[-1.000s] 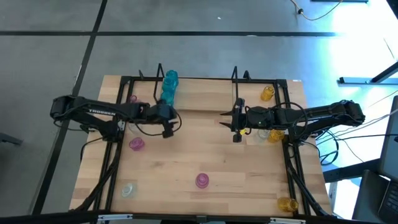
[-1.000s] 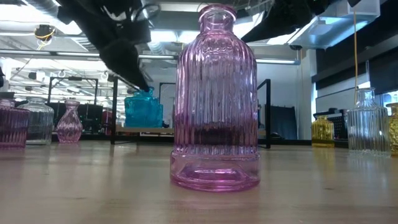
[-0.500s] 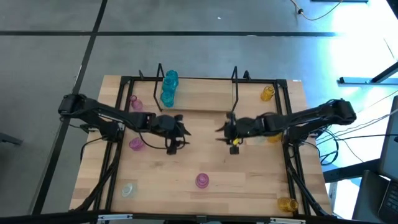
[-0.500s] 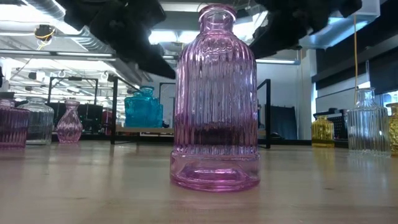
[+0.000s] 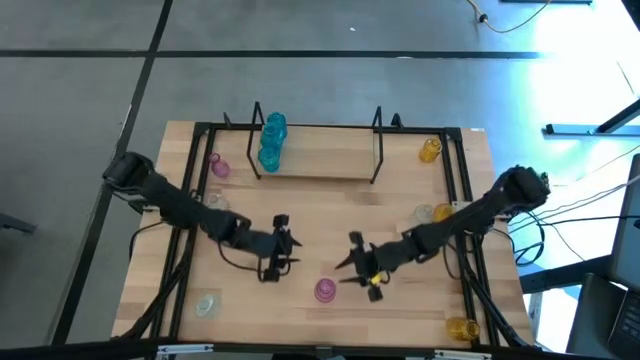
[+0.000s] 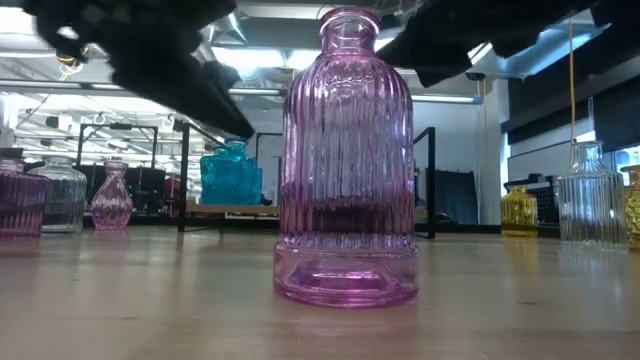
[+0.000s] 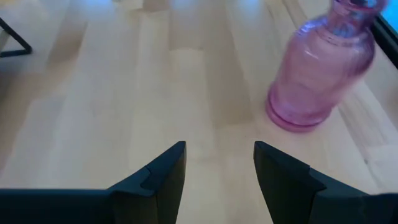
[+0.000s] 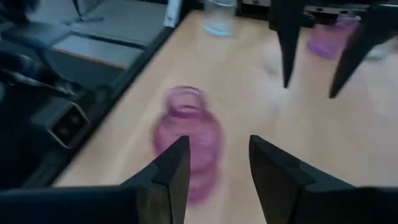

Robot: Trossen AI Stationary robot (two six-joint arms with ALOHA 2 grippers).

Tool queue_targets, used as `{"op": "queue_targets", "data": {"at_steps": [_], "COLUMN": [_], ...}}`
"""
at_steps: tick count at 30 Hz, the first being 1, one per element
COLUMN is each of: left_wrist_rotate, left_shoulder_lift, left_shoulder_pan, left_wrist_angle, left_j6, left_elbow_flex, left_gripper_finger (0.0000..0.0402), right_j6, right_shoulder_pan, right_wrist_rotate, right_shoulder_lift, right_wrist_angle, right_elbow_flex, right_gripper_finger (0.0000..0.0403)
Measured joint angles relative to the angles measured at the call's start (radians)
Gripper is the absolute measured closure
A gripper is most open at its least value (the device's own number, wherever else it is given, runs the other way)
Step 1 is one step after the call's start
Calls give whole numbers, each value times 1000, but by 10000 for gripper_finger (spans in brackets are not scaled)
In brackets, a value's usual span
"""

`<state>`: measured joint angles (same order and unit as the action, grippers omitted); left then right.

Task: Sort vases onto shelf
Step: Put the bottom pink vase on the shelf

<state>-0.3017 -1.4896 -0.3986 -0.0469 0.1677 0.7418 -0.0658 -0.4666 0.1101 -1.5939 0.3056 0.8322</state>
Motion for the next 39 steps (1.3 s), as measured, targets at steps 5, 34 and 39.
{"op": "queue_targets", "data": {"at_steps": [5,34,39], "left_wrist_rotate": [-97,-237,-238], "left_shoulder_lift": [-67,-201,-201], "left_shoulder_pan": [-96,-202,-203], "left_wrist_angle": [-5,-128,-133], "left_j6": [76,140,117], "left_elbow_flex": [0,0,0], "left_gripper_finger": [219,219,219], "right_j6": [-41,-34,-25], "right_shoulder_pan": [-34,-44,-43], "right_wrist_rotate": [1,133,133], "right_shoulder_lift": [-78,-242,-242], "right_wrist_angle": [169,409,405], "right_elbow_flex": [0,1,1], "right_gripper_finger": [250,243,310]}}
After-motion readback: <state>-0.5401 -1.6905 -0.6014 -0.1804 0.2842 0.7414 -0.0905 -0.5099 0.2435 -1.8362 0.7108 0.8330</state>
